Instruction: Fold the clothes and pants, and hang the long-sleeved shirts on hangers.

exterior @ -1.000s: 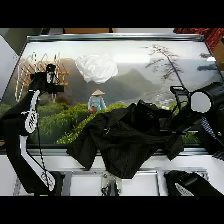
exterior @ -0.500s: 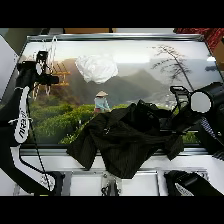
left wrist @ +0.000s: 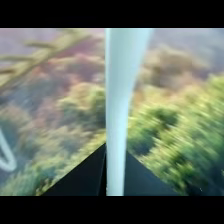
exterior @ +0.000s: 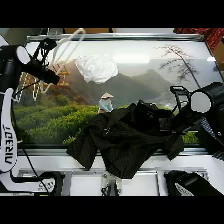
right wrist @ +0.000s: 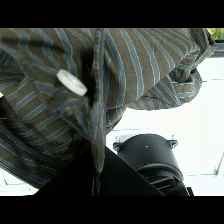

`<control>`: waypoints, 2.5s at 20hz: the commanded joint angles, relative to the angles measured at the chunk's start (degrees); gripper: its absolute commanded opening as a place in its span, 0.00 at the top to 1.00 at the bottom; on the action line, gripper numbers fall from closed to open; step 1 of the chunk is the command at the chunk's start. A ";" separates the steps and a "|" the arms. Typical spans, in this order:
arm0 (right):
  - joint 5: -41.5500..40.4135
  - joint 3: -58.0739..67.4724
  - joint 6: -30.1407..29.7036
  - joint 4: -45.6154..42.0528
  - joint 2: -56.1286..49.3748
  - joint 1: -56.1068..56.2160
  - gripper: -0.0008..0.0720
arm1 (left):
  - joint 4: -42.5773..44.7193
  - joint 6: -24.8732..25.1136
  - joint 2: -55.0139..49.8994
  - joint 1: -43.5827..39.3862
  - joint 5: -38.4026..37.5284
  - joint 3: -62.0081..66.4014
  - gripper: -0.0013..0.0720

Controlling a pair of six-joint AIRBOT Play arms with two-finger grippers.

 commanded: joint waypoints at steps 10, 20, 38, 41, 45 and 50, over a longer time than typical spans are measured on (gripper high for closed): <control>0.02 -0.02 0.00 0.02 -0.02 -0.02 0.97 | -19.56 42.49 11.93 3.82 -22.99 -16.13 0.97; 0.02 -0.02 0.02 0.72 -0.02 -0.02 0.97 | -19.74 51.36 16.02 -7.17 -11.85 -37.29 0.97; 0.13 24.52 -10.45 6.49 -9.64 0.00 0.97 | -28.68 47.47 -1.16 -17.33 -9.60 -24.28 0.97; 0.13 24.55 -10.43 8.85 -9.60 0.11 0.98 | -28.59 46.36 -1.18 -17.27 -9.33 -24.50 0.97; 0.09 24.55 -8.79 8.31 -8.44 0.83 0.97 | -28.59 41.46 -1.18 -14.97 -9.77 -24.50 0.97; 0.09 24.48 -7.56 7.06 -8.11 0.83 0.98 | -28.65 39.47 -1.18 -12.96 -10.12 -24.50 0.97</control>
